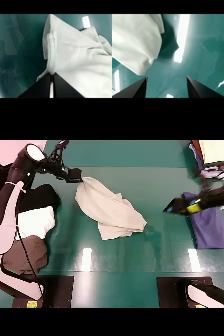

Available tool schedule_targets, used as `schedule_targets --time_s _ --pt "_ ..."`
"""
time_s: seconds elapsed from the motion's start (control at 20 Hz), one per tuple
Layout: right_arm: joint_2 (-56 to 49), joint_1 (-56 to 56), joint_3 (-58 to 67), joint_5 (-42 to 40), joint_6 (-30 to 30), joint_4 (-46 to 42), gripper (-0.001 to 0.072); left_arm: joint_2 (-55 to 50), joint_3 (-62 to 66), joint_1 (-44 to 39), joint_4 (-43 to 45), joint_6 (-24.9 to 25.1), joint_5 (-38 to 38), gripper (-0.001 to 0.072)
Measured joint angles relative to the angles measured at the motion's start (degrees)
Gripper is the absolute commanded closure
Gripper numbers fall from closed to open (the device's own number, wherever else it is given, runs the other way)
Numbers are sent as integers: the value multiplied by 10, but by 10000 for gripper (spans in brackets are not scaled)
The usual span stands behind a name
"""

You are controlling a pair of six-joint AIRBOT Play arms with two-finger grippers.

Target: Fold the shirts.

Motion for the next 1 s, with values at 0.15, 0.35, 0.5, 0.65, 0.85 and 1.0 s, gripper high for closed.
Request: schedule_targets --time_s 0.15,0.35,0.5,0.65,0.85,1.0 --pt "-52 46 -46 -57 -30 52 161 2 9 0 3 0 -9 680" --pt "-123 96 -31 -101 -56 90 559 3 13 1 4 -1 -15 680" --pt "-153 120 4 -114 -78 97 697 4 15 1 5 -2 -20 681" --pt "-139 119 45 -118 -88 91 698 25 24 1 10 -13 -29 681" --pt "-47 85 130 -90 -83 47 697 109 70 1 17 -19 -31 681" --pt "42 57 209 -50 -69 8 697 205 118 1 18 -21 -31 681"
